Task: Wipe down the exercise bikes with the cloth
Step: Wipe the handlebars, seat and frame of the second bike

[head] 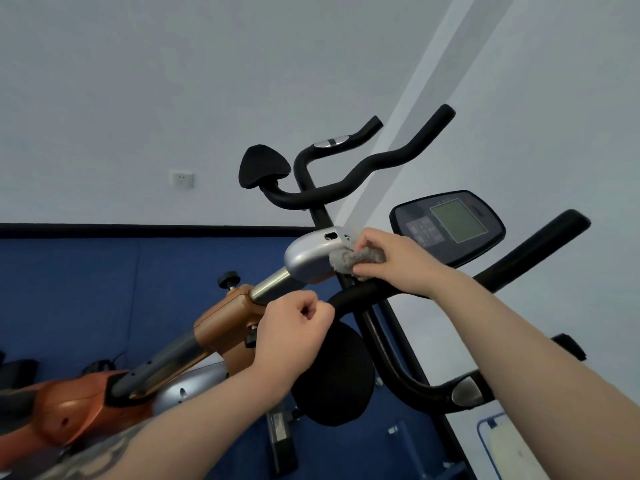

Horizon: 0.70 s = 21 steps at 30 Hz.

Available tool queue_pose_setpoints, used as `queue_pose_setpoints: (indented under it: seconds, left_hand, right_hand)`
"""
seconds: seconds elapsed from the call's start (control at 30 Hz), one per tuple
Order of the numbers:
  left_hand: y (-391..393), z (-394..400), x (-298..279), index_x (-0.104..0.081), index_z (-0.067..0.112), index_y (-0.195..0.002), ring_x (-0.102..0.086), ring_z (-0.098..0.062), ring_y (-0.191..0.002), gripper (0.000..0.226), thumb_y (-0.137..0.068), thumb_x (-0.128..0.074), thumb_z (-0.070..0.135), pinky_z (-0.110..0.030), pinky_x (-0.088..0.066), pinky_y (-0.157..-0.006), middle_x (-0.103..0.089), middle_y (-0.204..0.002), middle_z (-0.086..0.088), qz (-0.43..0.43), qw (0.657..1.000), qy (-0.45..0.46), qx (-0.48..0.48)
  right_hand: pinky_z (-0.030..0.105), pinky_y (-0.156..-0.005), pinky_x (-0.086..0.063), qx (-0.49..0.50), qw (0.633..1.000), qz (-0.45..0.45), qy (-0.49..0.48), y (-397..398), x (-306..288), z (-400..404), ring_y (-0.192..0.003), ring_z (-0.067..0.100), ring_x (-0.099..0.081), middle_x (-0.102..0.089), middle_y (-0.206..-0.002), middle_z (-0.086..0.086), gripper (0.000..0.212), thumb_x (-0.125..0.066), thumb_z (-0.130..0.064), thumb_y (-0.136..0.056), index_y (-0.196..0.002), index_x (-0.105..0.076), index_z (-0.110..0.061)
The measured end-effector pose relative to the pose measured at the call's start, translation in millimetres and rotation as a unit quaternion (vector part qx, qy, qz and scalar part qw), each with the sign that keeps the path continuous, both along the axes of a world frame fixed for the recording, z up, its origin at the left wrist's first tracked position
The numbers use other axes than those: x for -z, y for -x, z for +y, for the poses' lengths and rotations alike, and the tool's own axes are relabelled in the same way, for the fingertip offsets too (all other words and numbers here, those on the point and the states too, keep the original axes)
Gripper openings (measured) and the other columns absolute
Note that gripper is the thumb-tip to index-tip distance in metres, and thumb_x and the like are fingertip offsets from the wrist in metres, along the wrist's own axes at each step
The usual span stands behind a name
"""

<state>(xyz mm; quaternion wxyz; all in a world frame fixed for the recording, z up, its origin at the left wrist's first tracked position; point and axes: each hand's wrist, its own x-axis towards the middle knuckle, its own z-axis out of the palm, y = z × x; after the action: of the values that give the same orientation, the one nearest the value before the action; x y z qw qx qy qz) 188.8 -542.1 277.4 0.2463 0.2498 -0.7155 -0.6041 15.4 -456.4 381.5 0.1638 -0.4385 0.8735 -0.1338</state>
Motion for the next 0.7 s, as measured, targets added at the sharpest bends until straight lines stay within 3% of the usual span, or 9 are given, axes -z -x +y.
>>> queue_pose_setpoints:
  seconds: [0.07,0.13,0.23,0.3,0.43,0.53,0.63,0.7]
  left_hand:
    - [0.0,0.1,0.2,-0.040,0.007,-0.062,-0.035,-0.012,-0.054,0.033,-0.068,-0.046,0.039,-0.038,-0.032,-0.054,-0.035,-0.054,0.003,0.001,1.000,-0.004,0.004]
    - [-1.0,0.6,0.3,-0.041,0.006,-0.063,-0.035,-0.013,-0.054,0.033,-0.069,-0.046,0.038,-0.038,-0.032,-0.054,-0.036,-0.054,0.001,0.004,1.000,-0.003,0.006]
    - [-1.4,0.2,-0.9,-0.040,0.005,-0.064,-0.035,-0.014,-0.055,0.033,-0.071,-0.047,0.036,-0.038,-0.032,-0.055,-0.036,-0.055,0.000,0.001,1.000,-0.005,0.007]
    - [-1.2,0.3,-1.9,-0.040,0.004,-0.064,-0.035,-0.014,-0.055,0.032,-0.072,-0.048,0.034,-0.038,-0.031,-0.055,-0.036,-0.055,0.000,-0.001,1.000,-0.005,0.008]
    - [-1.9,0.6,-2.6,-0.040,0.004,-0.064,-0.035,-0.016,-0.055,0.032,-0.072,-0.048,0.034,-0.038,-0.032,-0.055,-0.037,-0.056,-0.003,-0.002,1.000,-0.014,0.010]
    - [-1.5,1.1,-3.0,-0.040,0.003,-0.064,-0.035,-0.017,-0.056,0.032,-0.072,-0.048,0.033,-0.038,-0.032,-0.055,-0.037,-0.057,-0.006,0.001,1.000,-0.016,0.007]
    - [-1.2,1.0,-3.6,-0.042,0.002,-0.065,-0.036,-0.018,-0.056,0.033,-0.071,-0.049,0.033,-0.039,-0.033,-0.055,-0.039,-0.058,-0.013,-0.001,1.000,-0.022,0.008]
    - [-1.5,1.1,-3.3,-0.042,0.003,-0.064,-0.037,-0.018,-0.055,0.032,-0.071,-0.049,0.034,-0.039,-0.033,-0.055,-0.038,-0.057,-0.011,-0.001,1.000,-0.025,0.009]
  right_hand:
    - [0.025,-0.075,-0.043,0.018,0.998,-0.068,0.009,2.5,-8.7,6.6,-0.089,-0.003,-0.060,-0.066,-0.093,-0.022,0.008,-0.058,-0.048,-0.092,-0.090,-0.060,-0.040]
    - [0.025,-0.076,-0.040,0.037,0.991,-0.120,0.048,2.1,-10.0,5.6,-0.083,-0.009,-0.059,-0.067,-0.090,-0.023,0.017,-0.056,-0.047,-0.094,-0.086,-0.066,-0.036]
    - [0.024,-0.075,-0.044,0.077,0.987,-0.079,0.116,-5.8,0.9,-7.5,-0.085,0.005,-0.063,-0.069,-0.089,-0.009,0.016,-0.072,-0.038,-0.085,-0.084,-0.064,-0.024]
    - [0.025,-0.070,-0.046,0.119,0.985,-0.020,0.119,-11.9,6.7,-12.0,-0.083,0.007,-0.060,-0.064,-0.089,-0.008,0.030,-0.075,-0.046,-0.079,-0.085,-0.058,-0.022]
    - [0.030,-0.055,-0.038,0.088,0.985,0.144,-0.028,-16.2,14.5,-2.0,-0.071,0.011,-0.055,-0.058,-0.077,-0.008,0.046,-0.048,-0.072,-0.084,-0.081,-0.050,-0.026]
    - [0.031,-0.057,-0.036,0.055,0.979,0.165,-0.105,-18.8,19.4,-14.7,-0.076,0.019,-0.055,-0.061,-0.087,0.002,0.048,-0.036,-0.065,-0.094,-0.087,-0.057,-0.022]
    - [0.035,-0.074,-0.044,0.007,0.965,0.193,-0.179,-21.7,18.8,-33.8,-0.097,0.029,-0.056,-0.062,-0.112,0.011,0.040,-0.032,-0.049,-0.103,-0.120,-0.061,-0.027]
    - [0.034,-0.069,-0.042,-0.008,0.957,0.210,-0.202,-21.5,17.9,-31.8,-0.088,0.026,-0.055,-0.063,-0.106,0.011,0.041,-0.032,-0.050,-0.102,-0.110,-0.063,-0.024]
